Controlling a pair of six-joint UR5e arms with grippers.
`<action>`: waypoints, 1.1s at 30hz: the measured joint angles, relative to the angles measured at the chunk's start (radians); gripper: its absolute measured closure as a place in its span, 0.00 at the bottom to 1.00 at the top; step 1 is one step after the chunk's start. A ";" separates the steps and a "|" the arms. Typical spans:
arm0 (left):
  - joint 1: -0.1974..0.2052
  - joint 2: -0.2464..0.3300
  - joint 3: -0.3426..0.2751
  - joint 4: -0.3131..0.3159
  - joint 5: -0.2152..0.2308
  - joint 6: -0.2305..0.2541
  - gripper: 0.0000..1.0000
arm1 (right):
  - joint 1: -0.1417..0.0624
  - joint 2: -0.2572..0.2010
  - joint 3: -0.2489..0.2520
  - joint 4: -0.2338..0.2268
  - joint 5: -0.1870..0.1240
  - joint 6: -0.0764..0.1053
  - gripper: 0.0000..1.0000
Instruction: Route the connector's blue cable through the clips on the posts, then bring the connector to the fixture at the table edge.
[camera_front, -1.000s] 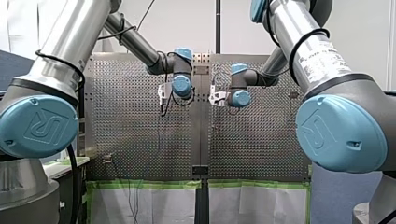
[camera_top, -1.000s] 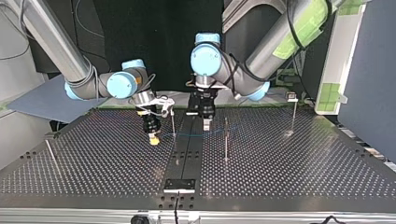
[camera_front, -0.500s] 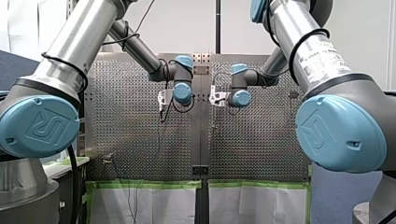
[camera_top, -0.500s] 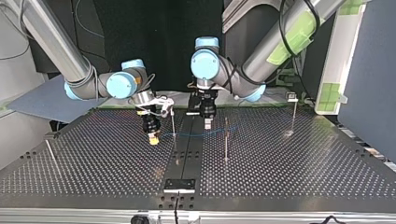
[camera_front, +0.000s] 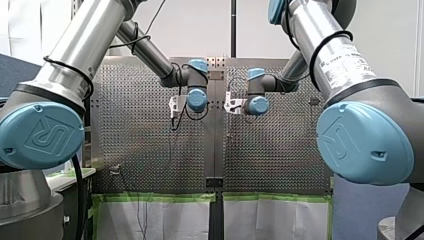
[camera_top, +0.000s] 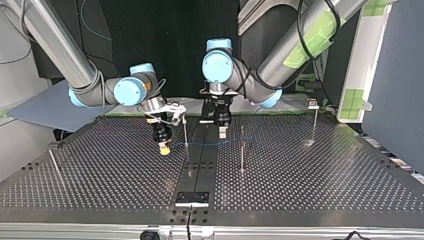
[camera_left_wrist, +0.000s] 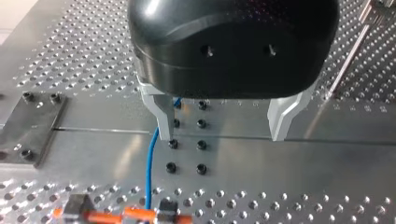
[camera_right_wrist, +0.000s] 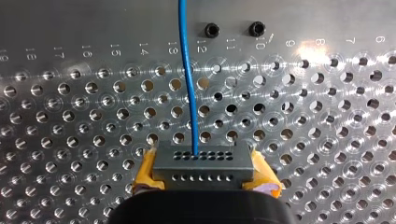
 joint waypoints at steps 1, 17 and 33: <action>0.000 0.000 0.000 0.003 -0.005 -0.001 0.00 | -0.001 0.000 0.000 0.000 0.000 0.000 0.99; 0.000 -0.001 0.023 0.052 -0.019 0.009 0.00 | -0.004 0.000 0.001 0.036 0.000 -0.015 0.99; 0.017 -0.043 0.073 0.025 -0.004 0.008 0.00 | -0.004 -0.003 0.000 0.083 0.007 -0.036 0.99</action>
